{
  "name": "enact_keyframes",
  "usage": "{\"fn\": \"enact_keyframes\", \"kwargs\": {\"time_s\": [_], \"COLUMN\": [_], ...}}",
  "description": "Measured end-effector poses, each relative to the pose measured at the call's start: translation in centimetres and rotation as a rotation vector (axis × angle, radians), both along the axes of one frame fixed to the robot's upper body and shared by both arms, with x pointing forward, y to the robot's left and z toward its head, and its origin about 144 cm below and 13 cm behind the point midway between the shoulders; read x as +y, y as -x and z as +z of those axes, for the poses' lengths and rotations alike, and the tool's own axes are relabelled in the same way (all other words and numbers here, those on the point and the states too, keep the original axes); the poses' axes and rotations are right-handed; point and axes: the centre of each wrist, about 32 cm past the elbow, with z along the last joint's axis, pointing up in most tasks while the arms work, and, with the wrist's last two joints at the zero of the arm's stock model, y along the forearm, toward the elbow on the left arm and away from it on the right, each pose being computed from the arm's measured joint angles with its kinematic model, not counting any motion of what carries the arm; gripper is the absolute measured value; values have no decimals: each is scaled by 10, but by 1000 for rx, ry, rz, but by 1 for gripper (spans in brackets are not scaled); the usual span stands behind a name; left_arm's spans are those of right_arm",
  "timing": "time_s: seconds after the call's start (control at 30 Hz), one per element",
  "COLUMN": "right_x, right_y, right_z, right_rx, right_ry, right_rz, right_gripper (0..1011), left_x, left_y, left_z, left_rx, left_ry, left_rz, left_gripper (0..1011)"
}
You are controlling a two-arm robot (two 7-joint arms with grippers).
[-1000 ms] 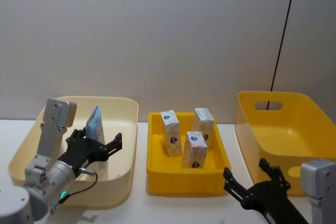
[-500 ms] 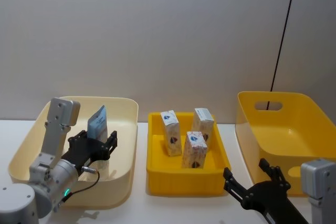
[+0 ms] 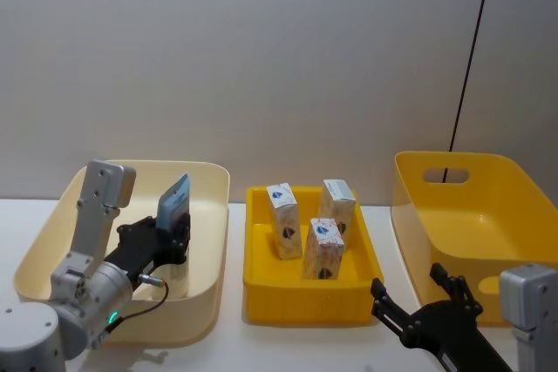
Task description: Bimanual collaborative sorting of washing and personal care products
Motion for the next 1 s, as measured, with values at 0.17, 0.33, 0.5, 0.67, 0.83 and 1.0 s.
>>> {"fn": "enact_keyframes", "kwargs": {"time_s": [0.17, 0.33, 0.5, 0.67, 0.83, 1.0], "right_x": [0, 0, 0, 0, 0, 0], "right_y": [0, 0, 0, 0, 0, 0], "right_z": [0, 0, 0, 0, 0, 0], "right_rx": [0, 0, 0, 0, 0, 0], "right_ry": [0, 0, 0, 0, 0, 0], "right_rz": [0, 0, 0, 0, 0, 0], "right_gripper": [1002, 1002, 1002, 1002, 1002, 1002], "left_x": [1, 4, 8, 9, 8, 5], "left_y": [-1, -2, -4, -6, -7, -9], "left_z": [6, 16, 32, 44, 55, 62], "left_rx": [-30, -74, -138, -175, -203, -213], "left_ry": [13, 32, 65, 92, 129, 159], "left_rz": [-35, -80, -157, -219, -297, -364], "left_gripper": [246, 248, 248, 246, 246, 246]}}
